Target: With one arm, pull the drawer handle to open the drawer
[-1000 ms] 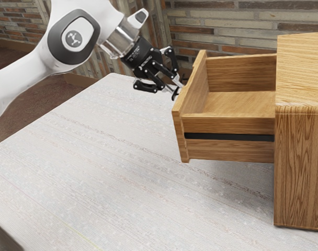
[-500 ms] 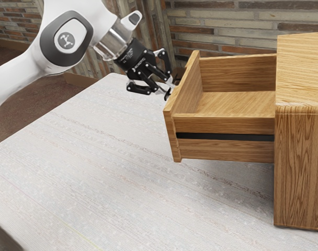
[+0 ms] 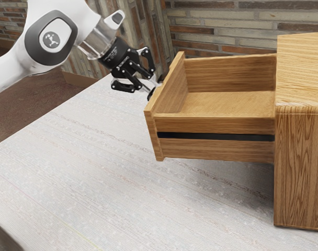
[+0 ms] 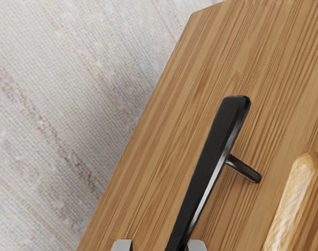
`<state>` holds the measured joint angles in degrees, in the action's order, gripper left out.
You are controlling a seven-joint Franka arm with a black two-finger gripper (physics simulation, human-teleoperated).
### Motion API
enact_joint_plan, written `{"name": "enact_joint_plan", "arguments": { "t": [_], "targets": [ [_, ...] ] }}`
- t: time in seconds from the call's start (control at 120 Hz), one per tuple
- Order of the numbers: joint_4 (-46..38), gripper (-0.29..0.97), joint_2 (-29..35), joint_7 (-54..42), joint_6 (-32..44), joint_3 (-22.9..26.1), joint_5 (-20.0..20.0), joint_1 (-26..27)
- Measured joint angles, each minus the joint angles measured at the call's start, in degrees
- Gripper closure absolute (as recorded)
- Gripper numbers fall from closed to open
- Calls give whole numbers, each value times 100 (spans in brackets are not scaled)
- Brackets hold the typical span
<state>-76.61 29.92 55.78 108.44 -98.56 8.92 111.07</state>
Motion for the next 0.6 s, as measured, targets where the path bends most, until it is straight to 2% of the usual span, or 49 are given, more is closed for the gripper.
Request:
{"name": "enact_joint_plan", "arguments": {
  "t": [0.25,0.35,0.417,0.467,0.558,0.6],
  "targets": [
    [-124,64,-34,-4,-10,205,1,-364],
    [-205,64,-128,-3,-13,468,1,-682],
    [-293,62,-252,-3,-18,890,-15,-1133],
    [-316,56,-420,1,-126,1741,-36,-1959],
    [-267,38,-705,20,-743,4296,114,-4452],
    [-170,31,-711,27,-1152,5096,275,-5109]
  ]
}}
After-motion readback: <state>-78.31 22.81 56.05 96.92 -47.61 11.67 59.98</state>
